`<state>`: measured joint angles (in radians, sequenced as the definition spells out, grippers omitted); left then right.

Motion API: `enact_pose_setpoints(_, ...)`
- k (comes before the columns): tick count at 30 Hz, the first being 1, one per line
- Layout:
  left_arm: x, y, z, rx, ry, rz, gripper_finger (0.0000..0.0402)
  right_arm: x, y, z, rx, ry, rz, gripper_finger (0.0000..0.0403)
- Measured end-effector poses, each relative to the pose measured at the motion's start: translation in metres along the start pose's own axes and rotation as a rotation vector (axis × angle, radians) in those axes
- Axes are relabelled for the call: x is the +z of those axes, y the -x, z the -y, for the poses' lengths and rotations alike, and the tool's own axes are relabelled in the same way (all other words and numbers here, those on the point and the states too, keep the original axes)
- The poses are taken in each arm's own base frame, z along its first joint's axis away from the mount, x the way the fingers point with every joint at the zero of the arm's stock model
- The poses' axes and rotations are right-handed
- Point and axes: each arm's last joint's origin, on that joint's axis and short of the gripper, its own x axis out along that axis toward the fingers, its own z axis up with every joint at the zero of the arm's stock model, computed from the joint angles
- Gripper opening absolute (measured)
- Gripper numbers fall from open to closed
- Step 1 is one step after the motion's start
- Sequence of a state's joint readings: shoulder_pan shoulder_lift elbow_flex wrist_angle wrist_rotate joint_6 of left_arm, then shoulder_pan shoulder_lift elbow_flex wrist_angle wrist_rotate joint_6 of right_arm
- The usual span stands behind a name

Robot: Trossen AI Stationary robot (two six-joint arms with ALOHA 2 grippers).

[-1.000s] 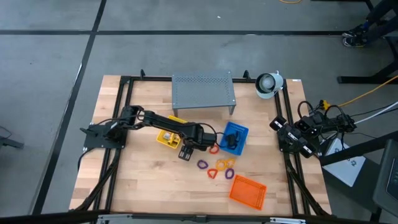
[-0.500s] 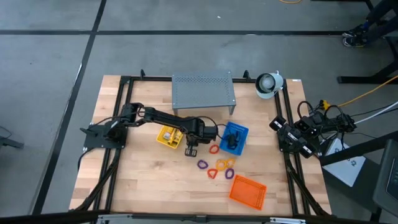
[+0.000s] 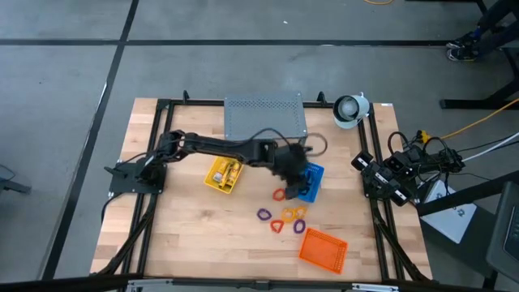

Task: Pick & Place Office Desk Supplies
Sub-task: Put the black rubber band into the blue bin, then put the orange spring keychain into the orange bin

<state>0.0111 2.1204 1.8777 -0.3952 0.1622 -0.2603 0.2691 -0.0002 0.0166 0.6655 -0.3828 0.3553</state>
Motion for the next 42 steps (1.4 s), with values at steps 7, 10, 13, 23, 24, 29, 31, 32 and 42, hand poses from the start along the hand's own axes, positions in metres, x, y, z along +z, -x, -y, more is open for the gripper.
enact_pose_setpoints(7, 0.017, -0.018, -0.019, -0.097, 0.136, 0.222, 0.0004, 0.0, 0.0, 0.0, 0.0, 0.0, 0.0, 0.016)
enact_pose_setpoints(10, 0.005, -0.034, -0.027, -0.088, 0.174, 0.176, 0.0004, 0.0, 0.0, 0.0, 0.0, -0.002, 0.0, 0.016)
enact_pose_setpoints(13, -0.001, -0.04, -0.03, -0.065, 0.204, 0.152, 0.0016, 0.0, 0.0, 0.0, 0.0, -0.009, -0.001, 0.016)
enact_pose_setpoints(23, -0.005, -0.04, -0.032, 0.006, 0.179, 0.112, 0.0131, -0.002, 0.0, 0.001, -0.008, -0.04, -0.021, 0.016)
enact_pose_setpoints(24, -0.006, -0.04, -0.032, 0.008, 0.181, 0.111, 0.014, -0.002, 0.0, 0.001, -0.008, -0.039, -0.021, 0.016)
enact_pose_setpoints(29, -0.006, -0.04, -0.031, 0.006, 0.18, 0.11, 0.0175, -0.002, 0.0, 0.001, -0.008, -0.039, -0.021, 0.016)
enact_pose_setpoints(31, -0.006, -0.04, -0.031, -0.004, 0.179, 0.106, 0.0183, -0.002, 0.0, 0.001, -0.008, -0.039, -0.021, 0.016)
enact_pose_setpoints(32, -0.006, -0.04, -0.031, -0.013, 0.18, 0.1, 0.0186, -0.002, 0.0, 0.001, -0.008, -0.039, -0.021, 0.016)
enact_pose_setpoints(42, 0.042, -0.007, -0.008, -0.459, 0.305, 0.392, 0.0161, 0.0, 0.0, 0.005, -0.165, -0.188, 0.055, 0.016)
